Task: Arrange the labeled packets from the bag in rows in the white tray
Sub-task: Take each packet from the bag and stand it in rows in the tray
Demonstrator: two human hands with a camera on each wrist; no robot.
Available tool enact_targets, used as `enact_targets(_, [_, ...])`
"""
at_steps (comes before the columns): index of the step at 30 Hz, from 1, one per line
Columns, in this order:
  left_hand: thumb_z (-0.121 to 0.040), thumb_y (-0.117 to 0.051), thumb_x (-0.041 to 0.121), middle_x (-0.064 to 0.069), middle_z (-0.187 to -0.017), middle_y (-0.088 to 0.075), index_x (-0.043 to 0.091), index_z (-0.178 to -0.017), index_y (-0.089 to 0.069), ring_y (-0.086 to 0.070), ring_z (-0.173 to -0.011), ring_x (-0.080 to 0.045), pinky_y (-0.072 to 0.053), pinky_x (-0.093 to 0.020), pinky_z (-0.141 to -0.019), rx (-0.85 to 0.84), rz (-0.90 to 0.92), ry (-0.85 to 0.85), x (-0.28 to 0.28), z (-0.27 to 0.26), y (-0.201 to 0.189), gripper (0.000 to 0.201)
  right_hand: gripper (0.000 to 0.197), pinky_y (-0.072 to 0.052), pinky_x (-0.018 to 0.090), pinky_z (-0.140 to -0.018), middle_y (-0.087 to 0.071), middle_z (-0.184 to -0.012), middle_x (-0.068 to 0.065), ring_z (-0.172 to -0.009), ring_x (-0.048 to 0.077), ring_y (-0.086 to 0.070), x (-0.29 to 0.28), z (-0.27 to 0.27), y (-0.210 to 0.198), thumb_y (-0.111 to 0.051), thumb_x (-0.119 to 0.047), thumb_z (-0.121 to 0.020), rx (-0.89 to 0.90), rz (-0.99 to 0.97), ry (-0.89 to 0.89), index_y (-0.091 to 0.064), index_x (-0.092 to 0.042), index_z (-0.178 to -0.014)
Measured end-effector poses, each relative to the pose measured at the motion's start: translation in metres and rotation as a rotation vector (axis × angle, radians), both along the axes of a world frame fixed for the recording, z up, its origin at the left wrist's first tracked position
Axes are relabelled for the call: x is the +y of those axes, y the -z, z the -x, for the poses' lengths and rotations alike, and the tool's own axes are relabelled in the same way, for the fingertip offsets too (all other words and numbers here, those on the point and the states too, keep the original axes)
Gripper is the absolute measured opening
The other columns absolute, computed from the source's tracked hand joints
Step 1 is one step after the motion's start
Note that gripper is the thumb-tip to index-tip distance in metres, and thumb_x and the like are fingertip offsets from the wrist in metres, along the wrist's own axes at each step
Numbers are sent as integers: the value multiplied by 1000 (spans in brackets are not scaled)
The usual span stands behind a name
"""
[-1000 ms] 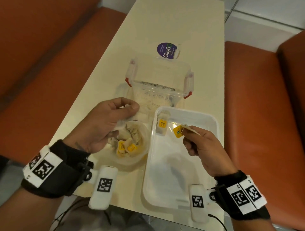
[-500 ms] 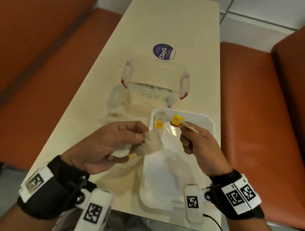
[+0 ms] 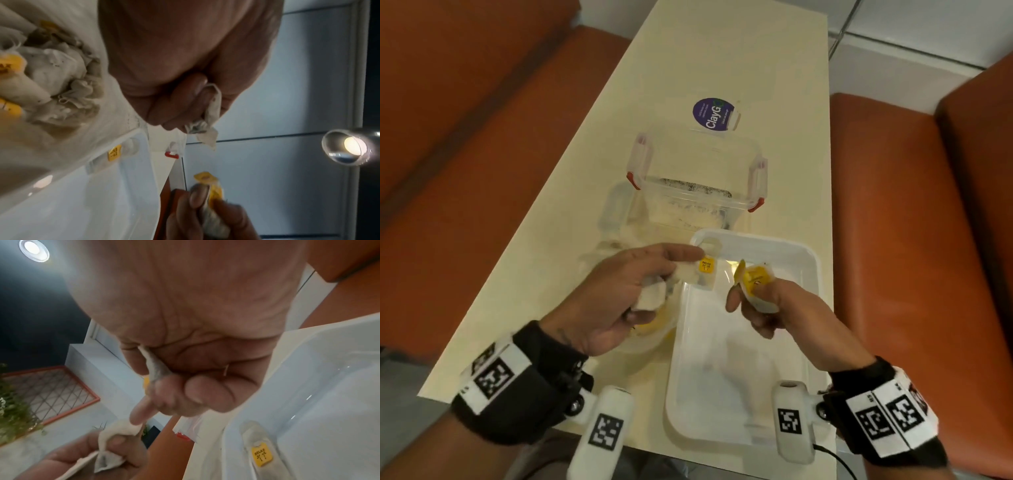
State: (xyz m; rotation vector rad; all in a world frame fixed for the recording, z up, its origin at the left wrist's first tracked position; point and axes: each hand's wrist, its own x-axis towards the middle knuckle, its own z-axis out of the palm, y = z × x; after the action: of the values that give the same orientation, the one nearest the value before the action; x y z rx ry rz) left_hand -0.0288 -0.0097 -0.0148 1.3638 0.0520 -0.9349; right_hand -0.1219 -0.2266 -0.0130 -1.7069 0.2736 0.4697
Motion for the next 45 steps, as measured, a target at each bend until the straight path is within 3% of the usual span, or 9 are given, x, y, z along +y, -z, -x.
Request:
enact_targets(3, [-85, -65, 51, 4, -85, -68, 24, -110, -74, -53, -68, -10, -41, -24, -63, -159, -61, 212, -13, 12, 2, 39, 45, -41, 19, -63, -49, -73, 2, -62, 14, -47, 5, 0, -1, -35, -40, -91, -11, -13, -39, -73, -16, -85])
enact_targets(6, [-87, -72, 43, -15, -96, -69, 21, -99, -74, -62, -106, -29, -41, -48, -109, -242, -30, 331, -25, 18, 7, 25, 40, -42, 17, -63, -50, -69, 0, -60, 12, -45, 8, -1, -4, -34, -31, -85, -24, -13, -79, -72, -23, -73])
enact_targets(11, [-92, -68, 39, -28, -91, -65, 21, -87, -76, -52, -86, -34, -42, -50, -89, -322, 6, 335, -34, 15, 15, 20, 45, -38, 24, -66, -45, -66, 5, -63, 15, -40, 2, 2, -2, -34, -40, -83, 4, -16, -99, -74, -18, -79])
enact_targets(15, [-91, -66, 32, -17, -97, -71, 18, -94, -80, -55, -82, -20, -41, -28, -79, -360, -71, 190, -32, 7, 13, 20, 47, -35, 32, -71, -40, -71, 12, -65, 18, -38, -6, 4, 1, -36, -44, -85, 22, -3, -46, -76, -21, -79])
enact_targets(22, [-80, -75, 37, 11, -109, -74, 25, -101, -76, -65, -107, -7, -48, -25, -93, -352, -93, 228, -33, 5, 10, 24, 51, -34, 16, -61, -36, -63, 7, -64, 20, -36, -10, 5, -1, -35, -48, -91, 40, 2, -79, -80, -25, -88])
enact_targets(26, [-76, -78, 41, -7, -104, -72, 23, -103, -74, -61, -100, -21, -46, -39, -92, -279, -12, 290, -42, 11, 19, 32, 41, -34, 18, -58, -42, -70, 30, -61, 19, -34, -4, 2, -1, -42, -45, -80, 54, -80, -66, -76, -23, -71])
enact_targets(34, [-84, -76, 31, -5, -82, -69, 10, -78, -73, -55, -82, -18, -41, -34, -81, -326, -110, 184, -39, 2, 29, 22, 41, -41, 23, -72, -65, -90, -9, -77, 11, -52, -11, 0, 22, -42, -46, -95, 12, 89, 11, -78, -29, -87])
enact_targets(40, [-84, -76, 35, -17, -93, -74, 17, -80, -78, -60, -82, -16, -45, -31, -79, -309, -210, 120, -38, -2, 39, 19, 7, -41, 9, -59, -72, -75, 1, -63, 2, -60, -12, -5, 38, -65, -10, -94, -94, 67, 233, -72, -11, -93])
enact_targets(45, [-85, -76, 26, 7, -80, -76, 21, -83, -81, -66, -75, -3, -46, -18, -69, -301, -289, 141, -35, -4, 42, 8, 3, -46, 21, -59, -72, -74, 3, -62, 8, -61, -11, -16, 57, -71, -10, -90, -4, 69, 410, -71, -10, -93])
